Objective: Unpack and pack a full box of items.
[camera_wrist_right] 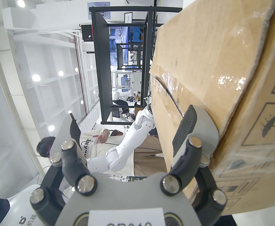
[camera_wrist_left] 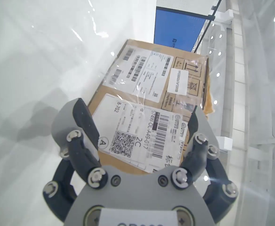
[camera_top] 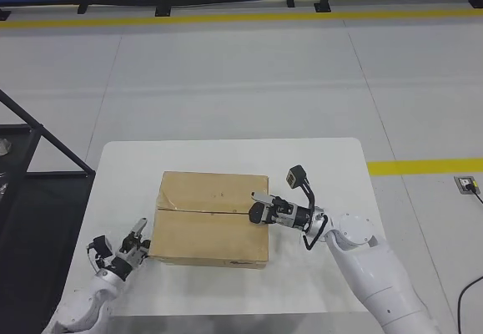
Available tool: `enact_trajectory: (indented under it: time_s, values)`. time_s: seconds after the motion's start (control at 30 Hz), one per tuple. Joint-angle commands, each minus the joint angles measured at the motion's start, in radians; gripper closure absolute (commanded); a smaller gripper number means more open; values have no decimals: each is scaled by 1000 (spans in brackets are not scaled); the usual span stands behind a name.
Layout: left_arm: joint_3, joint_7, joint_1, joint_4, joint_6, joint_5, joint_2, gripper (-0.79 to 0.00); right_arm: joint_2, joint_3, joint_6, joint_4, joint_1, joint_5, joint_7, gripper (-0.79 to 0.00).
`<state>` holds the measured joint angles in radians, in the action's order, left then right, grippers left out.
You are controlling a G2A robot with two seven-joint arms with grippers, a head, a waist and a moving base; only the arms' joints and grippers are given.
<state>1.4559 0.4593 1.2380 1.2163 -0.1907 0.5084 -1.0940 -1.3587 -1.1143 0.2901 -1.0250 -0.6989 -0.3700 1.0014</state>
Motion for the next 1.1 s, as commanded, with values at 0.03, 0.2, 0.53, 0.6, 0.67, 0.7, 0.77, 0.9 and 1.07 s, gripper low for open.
enact_trajectory:
  time_s: [0.03,0.2,0.53,0.6,0.67,0.7,0.77,0.9,1.07]
  values:
    - [-33,-31,-48,-52,7,36,-14,-785,0,0,0,0,0,0,0,-785]
    - [-75,-95,-102,-119,-24,66,-36,-785,0,0,0,0,0,0,0,-785]
    - [-114,-209,-170,-203,-101,86,-68,-785,0,0,0,0,0,0,0,-785]
    - [-110,-218,-175,-211,-136,98,-73,-785,0,0,0,0,0,0,0,-785]
    - [-102,-232,-175,-213,-174,106,-76,-785,0,0,0,0,0,0,0,-785]
    - [-98,-234,-173,-210,-188,118,-77,-785,0,0,0,0,0,0,0,-785]
    - [-83,-241,-170,-200,-226,134,-79,-785,0,0,0,0,0,0,0,-785]
    - [-48,-301,-151,-153,-303,129,-81,-785,0,0,0,0,0,0,0,-785]
    - [20,-364,-97,-40,-360,126,-77,-785,0,0,0,0,0,0,0,-785]
